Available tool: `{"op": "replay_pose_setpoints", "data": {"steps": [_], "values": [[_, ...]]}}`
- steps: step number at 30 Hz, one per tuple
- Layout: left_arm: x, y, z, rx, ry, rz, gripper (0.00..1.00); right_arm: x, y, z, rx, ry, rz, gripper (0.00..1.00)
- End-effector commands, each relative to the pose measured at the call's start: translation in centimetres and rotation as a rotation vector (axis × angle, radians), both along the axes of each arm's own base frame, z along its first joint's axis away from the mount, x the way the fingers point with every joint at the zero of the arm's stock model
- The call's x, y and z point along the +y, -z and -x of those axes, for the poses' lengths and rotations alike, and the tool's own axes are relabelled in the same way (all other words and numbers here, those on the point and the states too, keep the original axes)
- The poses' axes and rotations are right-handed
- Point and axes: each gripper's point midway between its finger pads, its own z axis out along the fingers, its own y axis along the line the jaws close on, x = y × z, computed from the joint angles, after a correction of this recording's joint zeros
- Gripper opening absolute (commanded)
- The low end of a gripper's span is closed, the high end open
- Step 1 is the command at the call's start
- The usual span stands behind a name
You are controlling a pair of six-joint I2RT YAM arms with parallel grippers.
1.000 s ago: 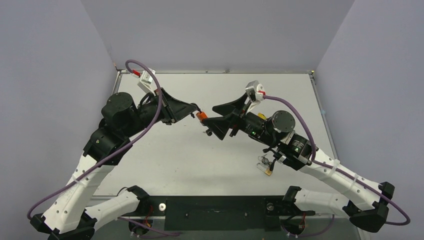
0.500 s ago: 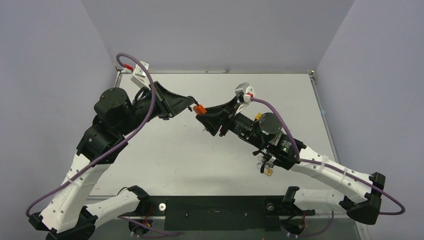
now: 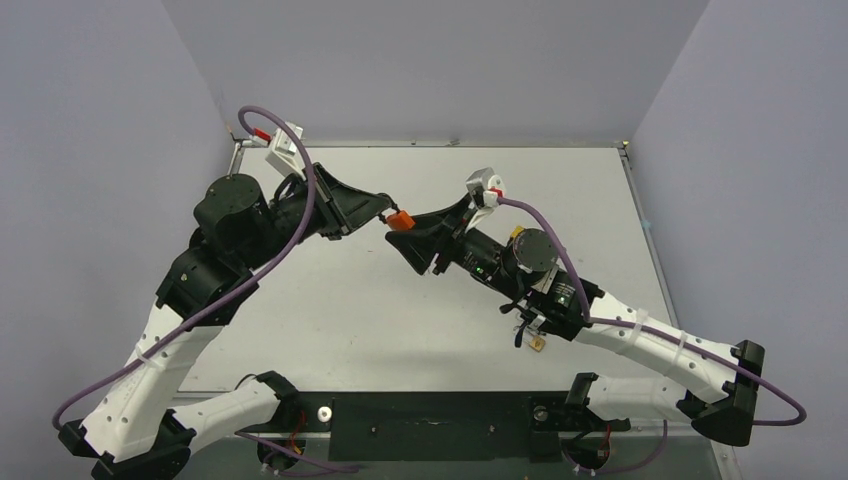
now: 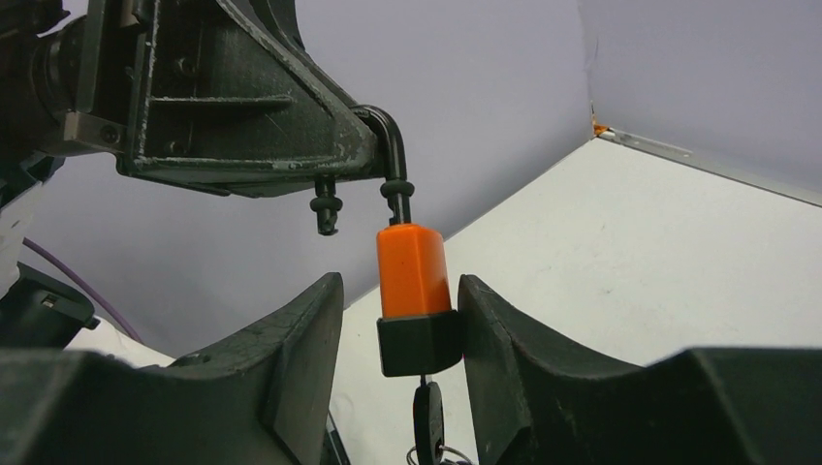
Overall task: Lock with the key
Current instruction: Pick up the lock from the center of the board.
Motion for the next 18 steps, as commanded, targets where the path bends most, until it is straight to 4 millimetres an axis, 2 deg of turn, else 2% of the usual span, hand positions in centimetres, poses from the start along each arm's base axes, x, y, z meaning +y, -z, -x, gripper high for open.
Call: {"op": "replay_pose_setpoints", "data": {"steps": [1, 10, 14, 18], "values": [[0.6, -4.5, 0.7, -0.109, -0.009, 0.083, 0.0, -0.2, -1.5, 0.2, -0.019, 0.005, -0.066, 0.44], [0.7, -5.0, 0.8, -0.119, -0.01, 0.09, 0.0, -0.8, -1.0, 0.0, -0.007, 0.029, -0.079, 0.44], [0.7, -5.2, 0.8, -0.123, -0.007, 0.091, 0.0, -0.8, -1.0, 0.1, 0.002, 0.026, -0.089, 0.38], [0.5, -5.2, 0.8, -0.122, 0.002, 0.087, 0.0, -1.5, -1.5, 0.0, 0.004, 0.051, -0.121, 0.38]]}}
